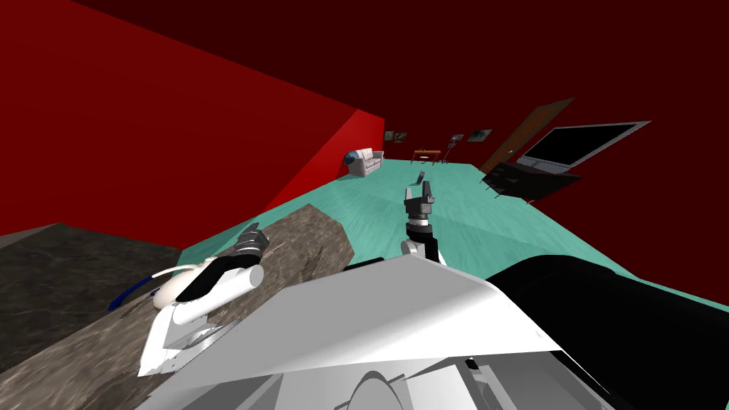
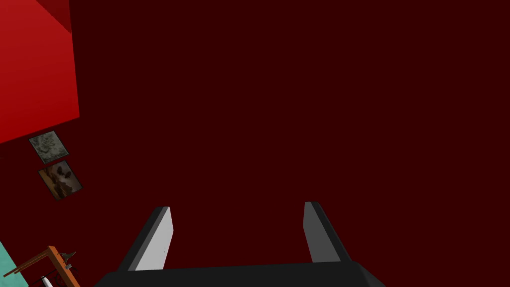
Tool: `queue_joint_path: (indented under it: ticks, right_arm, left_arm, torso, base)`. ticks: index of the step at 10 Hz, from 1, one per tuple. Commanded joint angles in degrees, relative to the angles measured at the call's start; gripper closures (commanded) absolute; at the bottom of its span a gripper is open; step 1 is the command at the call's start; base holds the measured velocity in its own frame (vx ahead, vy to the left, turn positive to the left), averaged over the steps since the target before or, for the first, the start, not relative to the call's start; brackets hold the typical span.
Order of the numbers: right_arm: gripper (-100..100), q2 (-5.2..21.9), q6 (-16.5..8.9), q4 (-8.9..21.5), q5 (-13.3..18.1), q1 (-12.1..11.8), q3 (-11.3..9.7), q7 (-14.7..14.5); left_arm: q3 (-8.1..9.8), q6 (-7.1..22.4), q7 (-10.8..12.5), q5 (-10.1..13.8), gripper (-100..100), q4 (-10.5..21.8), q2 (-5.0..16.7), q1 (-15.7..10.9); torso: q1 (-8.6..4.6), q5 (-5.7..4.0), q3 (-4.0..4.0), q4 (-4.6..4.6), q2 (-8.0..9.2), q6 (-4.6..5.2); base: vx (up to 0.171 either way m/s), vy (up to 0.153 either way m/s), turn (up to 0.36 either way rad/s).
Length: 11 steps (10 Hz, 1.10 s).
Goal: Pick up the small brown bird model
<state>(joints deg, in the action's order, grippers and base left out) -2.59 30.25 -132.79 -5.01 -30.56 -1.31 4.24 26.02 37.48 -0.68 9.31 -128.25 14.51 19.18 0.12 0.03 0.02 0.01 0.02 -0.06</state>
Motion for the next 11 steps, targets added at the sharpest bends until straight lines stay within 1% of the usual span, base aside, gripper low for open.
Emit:
queue_joint_path:
  ticks: [1, 2, 3, 4, 5, 6, 7, 8, 9, 10, 11]
  right_arm:
    - [0, 0.0, 0.0, 0.0, 0.0, 0.0, 0.0, 0.0]
    - [0, 0.0, 0.0, 0.0, 0.0, 0.0, 0.0, 0.0]
    - [0, 0.0, 0.0, 0.0, 0.0, 0.0, 0.0, 0.0]
    - [0, 0.0, 0.0, 0.0, 0.0, 0.0, 0.0, 0.0]
    - [0, 0.0, 0.0, 0.0, 0.0, 0.0, 0.0, 0.0]
    - [0, 0.0, 0.0, 0.0, 0.0, 0.0, 0.0, 0.0]
    - [0, 0.0, 0.0, 0.0, 0.0, 0.0, 0.0, 0.0]
    - [0, 0.0, 0.0, 0.0, 0.0, 0.0, 0.0, 0.0]
    - [0, 0.0, 0.0, 0.0, 0.0, 0.0, 0.0, 0.0]
    - [0, 0.0, 0.0, 0.0, 0.0, 0.0, 0.0, 0.0]
    - [0, 0.0, 0.0, 0.0, 0.0, 0.0, 0.0, 0.0]
  left_arm:
    - [1.41, 2.9, 1.0, 0.3, -100, 1.0, 0.5, -0.7]
    - [1.41, 4.5, 1.0, 0.3, -100, 1.0, 0.5, -0.7]
    - [2.59, 6.0, 2.0, 0.4, -100, 1.8, 0.8, -1.2]
    - [2.59, 7.6, 2.0, 0.4, -100, 1.8, 0.8, -1.2]
    - [3.72, 9.3, 3.0, 0.6, -100, 2.6, 1.2, -1.7]
    - [3.72, 10.9, 3.0, 0.6, -100, 2.6, 1.2, -1.7]
    - [3.72, 11.1, 3.0, 0.6, -100, 2.6, 1.2, -1.7]
    - [4.81, 13.3, 4.0, 0.7, -100, 3.6, 1.5, -2.1]
    - [4.81, 14.3, 4.0, 0.7, -100, 3.6, 1.5, -2.1]
    - [5.86, 16.1, 5.1, 0.7, -100, 4.6, 1.9, -2.6]
    - [5.86, 17.4, 5.1, 0.7, -100, 4.6, 1.9, -2.6]
  torso:
    - [0.0, 0.0, 0.0, 0.0, 0.0, 0.0]
    - [0.01, 0.0, 0.0, 0.0, 0.0, 0.02]
    - [0.01, 0.0, 0.0, 0.0, 0.0, 0.01]
    - [0.02, 0.0, 0.0, 0.0, 0.0, 0.02]
    - [0.02, 0.01, 0.0, 0.0, 0.0, -0.01]
    - [0.02, 0.01, 0.0, 0.0, 0.0, 0.01]
    - [0.02, 0.01, -0.01, 0.0, -0.01, -0.01]
    - [-0.02, 0.0, -0.02, -0.01, -0.03, -0.01]
    - [-0.01, 0.0, -0.02, -0.01, -0.03, 0.02]
    - [0.01, 0.0, -0.01, -0.01, -0.03, -0.01]
    - [0.03, 0.01, -0.01, 0.0, -0.02, 0.01]
  base:
    - [-0.013, 0.015, -0.143]
    - [-0.014, 0.016, -0.101]
    - [-0.016, 0.02, -0.17]
    - [-0.012, 0.02, -0.068]
    - [-0.012, 0.018, -0.115]
    - [-0.01, 0.018, -0.076]
    - [-0.004, 0.008, -0.001]
    - [-0.006, 0.01, -0.159]
    - [-0.009, 0.019, -0.07]
    - [-0.012, 0.02, -0.105]
    - [-0.012, 0.02, -0.059]
